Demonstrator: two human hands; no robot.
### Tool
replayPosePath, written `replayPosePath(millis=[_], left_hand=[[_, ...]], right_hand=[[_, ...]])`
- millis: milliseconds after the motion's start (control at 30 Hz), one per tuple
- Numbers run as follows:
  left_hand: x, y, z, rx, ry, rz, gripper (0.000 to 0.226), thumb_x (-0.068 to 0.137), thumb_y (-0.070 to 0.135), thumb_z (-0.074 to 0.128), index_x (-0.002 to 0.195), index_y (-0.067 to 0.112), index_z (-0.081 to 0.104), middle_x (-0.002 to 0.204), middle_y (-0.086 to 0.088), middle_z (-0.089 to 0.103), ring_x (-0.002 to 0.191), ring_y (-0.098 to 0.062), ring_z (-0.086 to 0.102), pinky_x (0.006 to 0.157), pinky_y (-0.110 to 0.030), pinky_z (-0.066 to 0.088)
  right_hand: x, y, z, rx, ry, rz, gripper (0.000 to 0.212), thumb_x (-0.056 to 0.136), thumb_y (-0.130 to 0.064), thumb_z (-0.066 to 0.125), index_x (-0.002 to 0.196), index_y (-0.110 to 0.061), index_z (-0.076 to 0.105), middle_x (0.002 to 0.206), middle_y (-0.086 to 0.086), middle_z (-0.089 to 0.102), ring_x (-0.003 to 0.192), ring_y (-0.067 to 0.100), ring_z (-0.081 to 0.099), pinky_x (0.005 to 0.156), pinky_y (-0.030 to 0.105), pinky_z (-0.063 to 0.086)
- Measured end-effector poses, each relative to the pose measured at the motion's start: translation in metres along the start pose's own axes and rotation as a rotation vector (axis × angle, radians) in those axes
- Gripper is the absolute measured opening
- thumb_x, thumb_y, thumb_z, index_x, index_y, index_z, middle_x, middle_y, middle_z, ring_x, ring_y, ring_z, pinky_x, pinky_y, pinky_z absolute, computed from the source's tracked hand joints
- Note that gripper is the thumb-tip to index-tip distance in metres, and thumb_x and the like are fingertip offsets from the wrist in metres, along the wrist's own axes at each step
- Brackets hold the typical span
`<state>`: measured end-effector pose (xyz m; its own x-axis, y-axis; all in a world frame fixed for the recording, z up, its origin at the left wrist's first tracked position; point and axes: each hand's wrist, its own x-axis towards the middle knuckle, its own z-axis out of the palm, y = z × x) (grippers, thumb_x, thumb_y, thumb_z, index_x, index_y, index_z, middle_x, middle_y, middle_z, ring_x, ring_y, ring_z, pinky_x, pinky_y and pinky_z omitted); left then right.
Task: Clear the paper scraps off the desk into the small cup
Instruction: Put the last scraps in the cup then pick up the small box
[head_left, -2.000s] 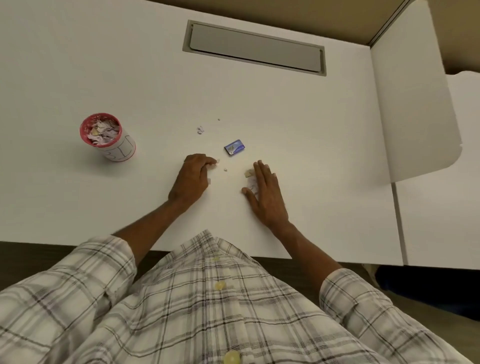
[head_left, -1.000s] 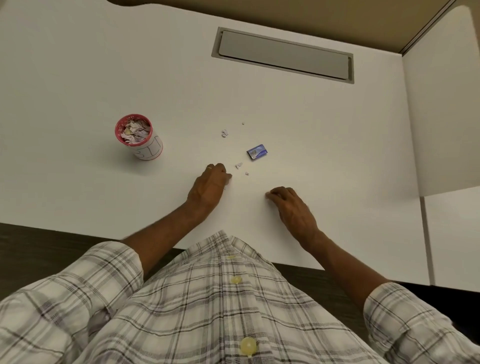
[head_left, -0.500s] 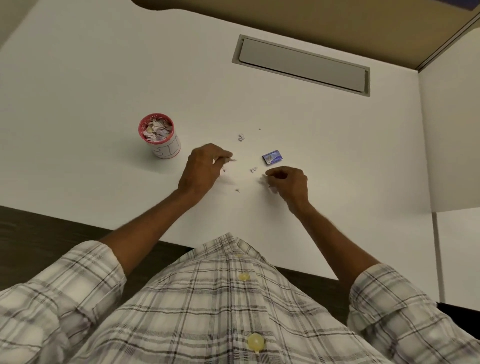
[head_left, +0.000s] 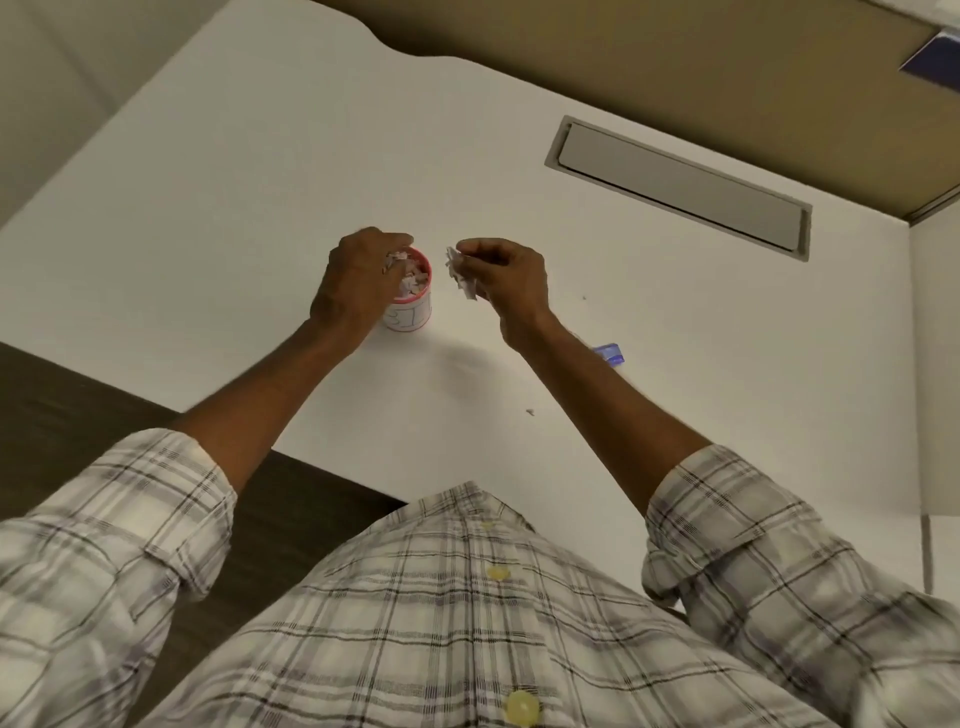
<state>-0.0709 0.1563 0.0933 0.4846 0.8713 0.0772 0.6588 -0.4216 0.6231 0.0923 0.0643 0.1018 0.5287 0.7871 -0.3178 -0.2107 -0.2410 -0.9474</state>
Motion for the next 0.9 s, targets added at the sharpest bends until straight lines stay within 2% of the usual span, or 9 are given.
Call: replayPosePath(millis=[67, 200, 333, 400, 500, 567, 700, 800, 900], left_hand=[[0.001, -0.002, 0.000, -0.016, -0.014, -0.030, 0.048, 0.092, 0.017, 0.066, 0.138, 0.020, 0.056, 0.135, -0.005, 0.062, 0.123, -0.021, 0.059, 0.103, -0.036, 0.051], [0.002, -0.007, -0.007, -0.027, 0.024, -0.027, 0.059, 0.088, 0.018, 0.073, 0.142, 0.024, 0.050, 0.122, -0.004, 0.069, 0.110, -0.020, 0.067, 0.094, -0.038, 0.057], [0.007, -0.014, -0.019, -0.112, 0.070, -0.019, 0.052, 0.093, 0.009, 0.064, 0.140, 0.024, 0.052, 0.114, -0.005, 0.072, 0.102, -0.015, 0.069, 0.087, -0.030, 0.059], [0.009, -0.015, -0.024, -0.146, 0.084, -0.015, 0.047, 0.094, 0.004, 0.059, 0.137, 0.023, 0.056, 0.110, -0.004, 0.072, 0.099, -0.013, 0.069, 0.086, -0.027, 0.058], [0.010, -0.016, -0.028, -0.121, 0.100, 0.021, 0.037, 0.094, 0.000, 0.055, 0.127, 0.015, 0.065, 0.111, -0.004, 0.073, 0.102, -0.014, 0.068, 0.092, -0.026, 0.056], [0.011, -0.017, -0.029, -0.097, 0.095, 0.047, 0.030, 0.095, 0.001, 0.054, 0.119, 0.010, 0.070, 0.116, -0.005, 0.072, 0.107, -0.017, 0.067, 0.096, -0.030, 0.054], [0.010, -0.018, -0.028, -0.119, 0.062, 0.041, 0.029, 0.091, 0.004, 0.064, 0.119, 0.011, 0.070, 0.125, -0.006, 0.066, 0.114, -0.018, 0.064, 0.095, -0.033, 0.057], [0.012, -0.016, -0.026, -0.128, 0.034, 0.036, 0.033, 0.087, 0.007, 0.071, 0.119, 0.015, 0.069, 0.126, -0.004, 0.064, 0.111, -0.018, 0.064, 0.093, -0.032, 0.057], [0.016, -0.014, -0.022, -0.061, -0.042, 0.057, 0.029, 0.086, 0.014, 0.072, 0.115, 0.016, 0.072, 0.119, -0.002, 0.068, 0.106, -0.016, 0.065, 0.091, -0.031, 0.057]], right_hand=[[0.009, -0.005, 0.017, -0.061, 0.012, -0.032, 0.018, 0.084, -0.003, 0.078, 0.101, 0.002, 0.075, 0.093, 0.021, 0.076, 0.076, 0.023, 0.070, 0.064, 0.029, 0.052], [0.021, -0.006, 0.037, -0.187, 0.029, -0.104, 0.012, 0.085, -0.005, 0.078, 0.097, -0.004, 0.077, 0.092, 0.012, 0.078, 0.076, 0.015, 0.071, 0.063, 0.023, 0.053], [0.025, -0.001, 0.050, -0.374, 0.022, -0.180, 0.011, 0.089, -0.008, 0.072, 0.097, -0.007, 0.079, 0.096, 0.006, 0.079, 0.087, 0.015, 0.073, 0.081, 0.034, 0.061], [0.025, -0.001, 0.057, -0.439, 0.012, -0.198, 0.015, 0.092, -0.009, 0.067, 0.101, -0.006, 0.079, 0.101, 0.006, 0.079, 0.095, 0.018, 0.073, 0.089, 0.038, 0.061], [0.025, -0.002, 0.065, -0.514, -0.040, -0.195, 0.022, 0.098, -0.013, 0.060, 0.108, -0.005, 0.078, 0.107, 0.009, 0.078, 0.099, 0.023, 0.072, 0.093, 0.042, 0.059], [0.026, -0.005, 0.067, -0.549, -0.074, -0.177, 0.024, 0.099, -0.013, 0.058, 0.113, -0.007, 0.077, 0.112, 0.008, 0.077, 0.103, 0.021, 0.072, 0.095, 0.040, 0.059], [0.023, -0.010, 0.062, -0.506, -0.097, -0.137, 0.038, 0.088, 0.004, 0.054, 0.119, -0.007, 0.073, 0.122, 0.008, 0.073, 0.113, 0.020, 0.070, 0.097, 0.040, 0.059], [0.022, -0.014, 0.051, -0.440, -0.050, -0.168, 0.034, 0.084, 0.009, 0.058, 0.111, -0.004, 0.075, 0.110, 0.008, 0.076, 0.101, 0.020, 0.074, 0.090, 0.039, 0.062], [0.022, -0.012, 0.029, -0.518, 0.016, -0.269, 0.017, 0.085, 0.002, 0.068, 0.098, -0.004, 0.076, 0.091, 0.005, 0.078, 0.080, 0.018, 0.075, 0.077, 0.032, 0.063]])
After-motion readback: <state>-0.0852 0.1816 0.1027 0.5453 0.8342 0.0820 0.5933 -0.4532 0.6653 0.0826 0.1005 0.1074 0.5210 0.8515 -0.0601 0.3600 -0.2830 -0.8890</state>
